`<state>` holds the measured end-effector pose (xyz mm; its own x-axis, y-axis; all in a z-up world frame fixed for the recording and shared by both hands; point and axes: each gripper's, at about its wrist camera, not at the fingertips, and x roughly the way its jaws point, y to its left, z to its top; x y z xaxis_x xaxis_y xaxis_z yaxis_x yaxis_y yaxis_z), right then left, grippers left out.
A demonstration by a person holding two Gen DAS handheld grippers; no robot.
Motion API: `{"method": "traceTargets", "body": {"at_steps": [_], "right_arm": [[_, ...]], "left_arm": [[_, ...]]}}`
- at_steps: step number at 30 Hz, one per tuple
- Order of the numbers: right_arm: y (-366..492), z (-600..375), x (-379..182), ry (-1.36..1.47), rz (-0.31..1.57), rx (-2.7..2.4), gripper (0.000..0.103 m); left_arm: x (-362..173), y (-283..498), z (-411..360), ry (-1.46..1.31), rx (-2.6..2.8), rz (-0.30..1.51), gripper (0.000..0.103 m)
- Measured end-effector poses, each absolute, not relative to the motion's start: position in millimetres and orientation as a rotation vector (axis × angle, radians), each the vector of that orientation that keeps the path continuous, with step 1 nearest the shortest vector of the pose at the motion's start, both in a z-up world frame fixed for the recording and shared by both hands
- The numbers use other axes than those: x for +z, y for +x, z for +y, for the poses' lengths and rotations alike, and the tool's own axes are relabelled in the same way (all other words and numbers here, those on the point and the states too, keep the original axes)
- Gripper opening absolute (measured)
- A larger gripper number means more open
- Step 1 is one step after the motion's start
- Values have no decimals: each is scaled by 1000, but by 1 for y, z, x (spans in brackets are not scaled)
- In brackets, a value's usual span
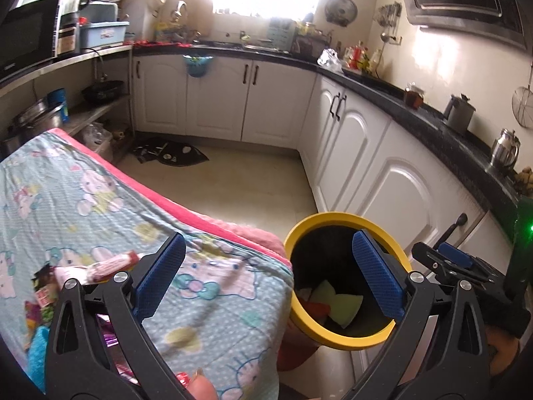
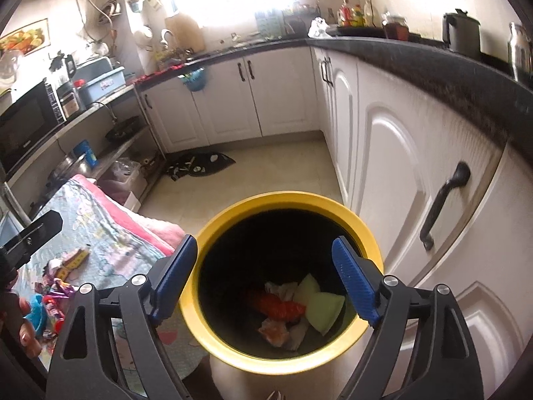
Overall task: Collect trash
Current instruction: 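Move both open tools back over the candy wrappers on the bed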
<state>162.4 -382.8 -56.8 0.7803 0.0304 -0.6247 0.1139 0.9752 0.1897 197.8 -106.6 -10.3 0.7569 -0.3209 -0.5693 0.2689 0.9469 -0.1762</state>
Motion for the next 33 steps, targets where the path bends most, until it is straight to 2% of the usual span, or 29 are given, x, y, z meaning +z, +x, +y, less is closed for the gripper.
{"method": "traceTargets", "body": {"at_steps": [17,30,33], "right_arm": [[140,-334,-10,148,576,76,82],[127,-307,5,112,540,145,82],[124,-302,8,108,531,161,88]], "left_arm": [[17,159,-53,-138,-237,545,92],[31,137,-18,-170,-177,499,92],[34,133,-12,-174,-164,493,92]]}}
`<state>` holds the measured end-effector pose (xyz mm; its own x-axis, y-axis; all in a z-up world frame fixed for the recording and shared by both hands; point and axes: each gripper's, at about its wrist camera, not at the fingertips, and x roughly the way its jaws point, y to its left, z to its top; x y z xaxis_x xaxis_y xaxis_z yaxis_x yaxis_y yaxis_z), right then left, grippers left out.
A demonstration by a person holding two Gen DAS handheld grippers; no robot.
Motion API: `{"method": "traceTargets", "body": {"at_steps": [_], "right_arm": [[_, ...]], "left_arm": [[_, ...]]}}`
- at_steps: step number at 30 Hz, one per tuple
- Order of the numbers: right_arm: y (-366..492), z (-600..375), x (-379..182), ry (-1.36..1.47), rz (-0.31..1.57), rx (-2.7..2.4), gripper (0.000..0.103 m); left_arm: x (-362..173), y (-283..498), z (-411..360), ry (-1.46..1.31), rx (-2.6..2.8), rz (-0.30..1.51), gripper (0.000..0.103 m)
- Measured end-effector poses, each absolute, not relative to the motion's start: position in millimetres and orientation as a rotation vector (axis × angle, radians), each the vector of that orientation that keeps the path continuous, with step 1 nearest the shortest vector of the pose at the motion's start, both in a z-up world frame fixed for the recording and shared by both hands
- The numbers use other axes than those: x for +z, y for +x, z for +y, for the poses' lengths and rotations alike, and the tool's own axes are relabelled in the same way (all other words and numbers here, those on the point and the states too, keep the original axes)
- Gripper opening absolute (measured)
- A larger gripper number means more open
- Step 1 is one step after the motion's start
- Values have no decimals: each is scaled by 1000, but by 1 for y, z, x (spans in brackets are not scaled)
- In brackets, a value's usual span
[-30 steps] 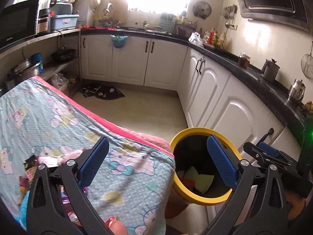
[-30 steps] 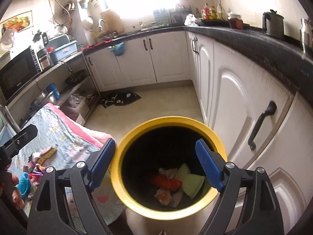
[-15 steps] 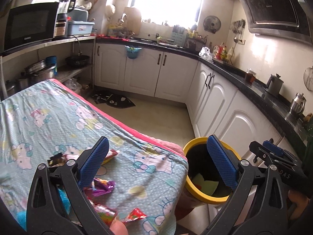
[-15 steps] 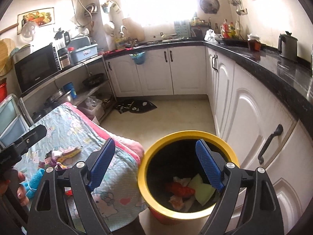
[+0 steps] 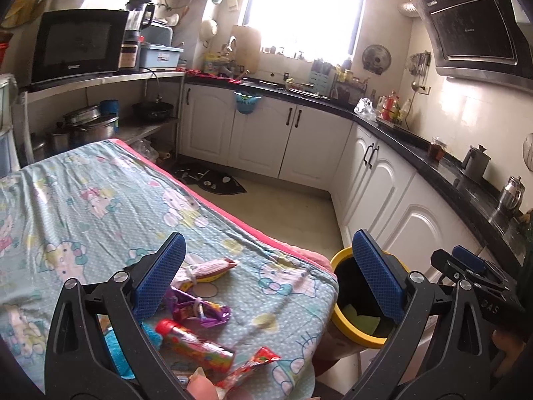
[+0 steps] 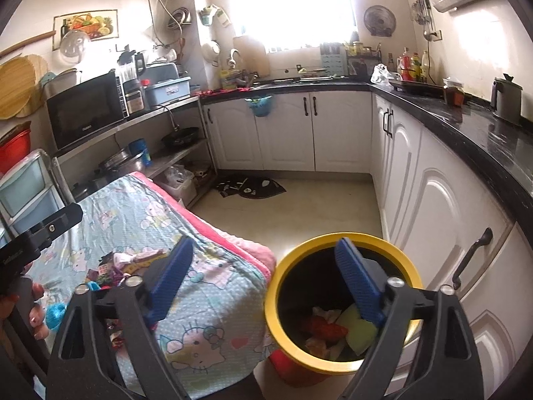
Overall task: Collect trash
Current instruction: 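Move both open tools back over the candy wrappers on the bed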
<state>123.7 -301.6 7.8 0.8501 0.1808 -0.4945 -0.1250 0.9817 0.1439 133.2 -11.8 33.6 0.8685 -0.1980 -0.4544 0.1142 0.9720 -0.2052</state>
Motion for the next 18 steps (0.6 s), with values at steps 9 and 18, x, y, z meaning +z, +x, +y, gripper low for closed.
{"method": "traceTargets", "body": {"at_steps": [9,18], "right_arm": [[118,-281,13,86,523,219,88],[112,-259,14,61,523,274,88]], "left_arm": [[35,124,8,-183,-123,481,92],[35,115,29,-179,-84,474,92]]}}
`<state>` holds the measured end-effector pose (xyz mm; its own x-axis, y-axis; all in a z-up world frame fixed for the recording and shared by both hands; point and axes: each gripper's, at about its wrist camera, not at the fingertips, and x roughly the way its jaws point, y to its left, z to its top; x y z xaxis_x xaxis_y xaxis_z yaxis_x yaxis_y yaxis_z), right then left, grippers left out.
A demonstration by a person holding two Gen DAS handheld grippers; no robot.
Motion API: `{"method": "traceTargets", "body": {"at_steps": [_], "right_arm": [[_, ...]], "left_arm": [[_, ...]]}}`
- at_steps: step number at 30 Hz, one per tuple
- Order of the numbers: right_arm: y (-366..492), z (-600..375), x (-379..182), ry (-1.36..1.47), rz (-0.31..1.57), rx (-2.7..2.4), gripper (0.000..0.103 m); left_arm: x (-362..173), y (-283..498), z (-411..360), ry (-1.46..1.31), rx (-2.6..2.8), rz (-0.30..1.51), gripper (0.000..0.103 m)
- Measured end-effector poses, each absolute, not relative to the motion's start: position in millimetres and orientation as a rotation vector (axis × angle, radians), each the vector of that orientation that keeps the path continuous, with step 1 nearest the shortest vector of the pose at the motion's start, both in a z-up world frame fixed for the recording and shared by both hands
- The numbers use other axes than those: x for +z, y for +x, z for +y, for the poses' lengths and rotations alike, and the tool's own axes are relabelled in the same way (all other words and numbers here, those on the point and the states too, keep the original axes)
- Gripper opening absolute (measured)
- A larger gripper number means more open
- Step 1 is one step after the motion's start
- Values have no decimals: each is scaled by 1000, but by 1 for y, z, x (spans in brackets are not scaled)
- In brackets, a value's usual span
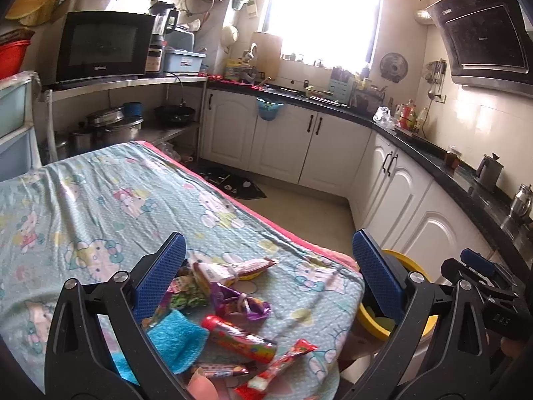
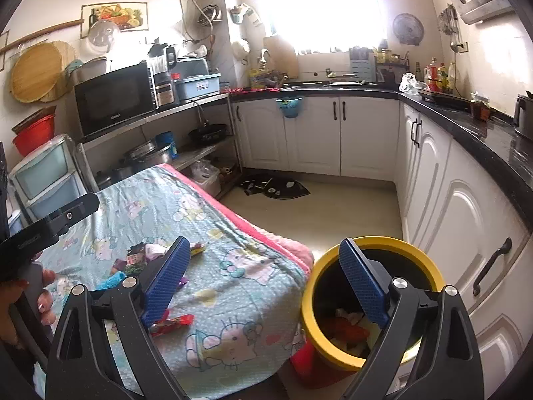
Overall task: Collect trash
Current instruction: 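Move both open tools back over the candy wrappers on the bed, then lower the right tool toward the candy tube and wrappers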
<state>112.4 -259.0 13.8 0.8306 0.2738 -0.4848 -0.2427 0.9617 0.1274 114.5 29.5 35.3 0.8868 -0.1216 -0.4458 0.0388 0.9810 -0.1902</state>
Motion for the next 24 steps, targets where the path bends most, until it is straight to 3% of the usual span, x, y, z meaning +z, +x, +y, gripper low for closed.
{"method": "traceTargets", "body": {"at_steps": [24], "right_arm": [[108,-184,-8,-34,605,485,88]], "left_arm": [[37,104,94,-136,22,498,92]]}}
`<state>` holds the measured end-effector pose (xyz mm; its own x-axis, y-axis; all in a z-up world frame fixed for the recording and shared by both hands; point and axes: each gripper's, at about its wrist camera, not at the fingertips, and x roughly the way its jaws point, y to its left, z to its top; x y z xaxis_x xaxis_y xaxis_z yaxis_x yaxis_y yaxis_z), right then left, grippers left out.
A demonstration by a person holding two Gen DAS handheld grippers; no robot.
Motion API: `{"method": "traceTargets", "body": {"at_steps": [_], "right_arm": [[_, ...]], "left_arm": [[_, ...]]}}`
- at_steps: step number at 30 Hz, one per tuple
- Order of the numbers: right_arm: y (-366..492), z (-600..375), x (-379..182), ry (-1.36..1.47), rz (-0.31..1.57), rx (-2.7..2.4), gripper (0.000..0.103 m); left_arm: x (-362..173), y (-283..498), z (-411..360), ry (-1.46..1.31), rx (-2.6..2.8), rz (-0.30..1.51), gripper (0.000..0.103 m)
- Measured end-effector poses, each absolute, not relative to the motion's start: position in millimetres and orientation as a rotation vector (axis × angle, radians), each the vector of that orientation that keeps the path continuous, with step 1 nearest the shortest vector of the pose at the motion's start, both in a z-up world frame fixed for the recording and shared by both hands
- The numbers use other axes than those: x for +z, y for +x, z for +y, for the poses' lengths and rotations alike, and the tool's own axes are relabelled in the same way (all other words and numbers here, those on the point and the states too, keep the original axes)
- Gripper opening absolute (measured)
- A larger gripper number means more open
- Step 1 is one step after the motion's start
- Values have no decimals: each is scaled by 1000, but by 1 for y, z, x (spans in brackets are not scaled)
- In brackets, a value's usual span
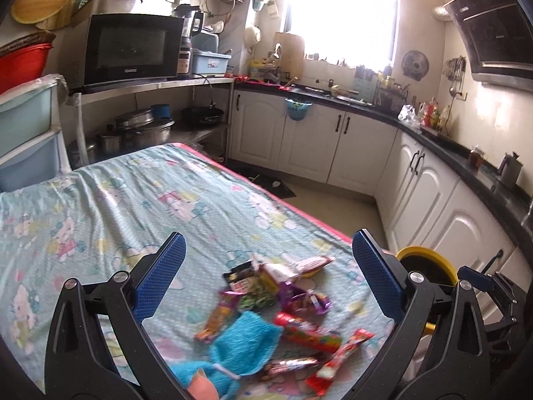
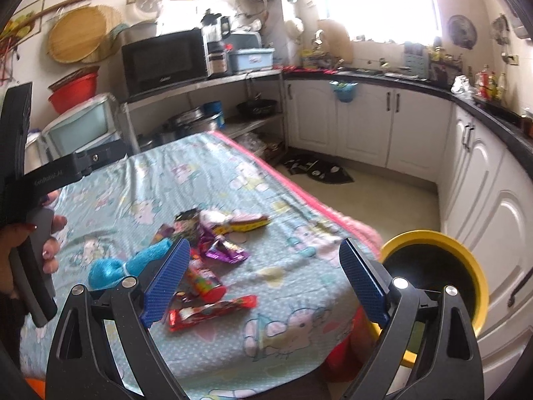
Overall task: Collect trash
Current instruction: 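Lower the right tool toward the candy tube and wrappers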
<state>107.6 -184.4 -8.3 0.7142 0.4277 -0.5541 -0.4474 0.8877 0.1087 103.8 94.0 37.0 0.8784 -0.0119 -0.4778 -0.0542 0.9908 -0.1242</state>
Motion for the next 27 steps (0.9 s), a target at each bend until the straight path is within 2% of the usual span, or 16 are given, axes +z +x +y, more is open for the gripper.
{"method": "traceTargets", "body": {"at_steps": [8,19,27], "right_arm": [[121,-157,-35,-57,705,576,87],[137,-115,-65,-160,813,719,59],[153,-85,-92,-249,896,787,46]], "left_arm": [[16,96,116,-128,48,563,92],[-22,87,126,-104,23,671,92],[-41,81,129,-75,1,723,92]]}}
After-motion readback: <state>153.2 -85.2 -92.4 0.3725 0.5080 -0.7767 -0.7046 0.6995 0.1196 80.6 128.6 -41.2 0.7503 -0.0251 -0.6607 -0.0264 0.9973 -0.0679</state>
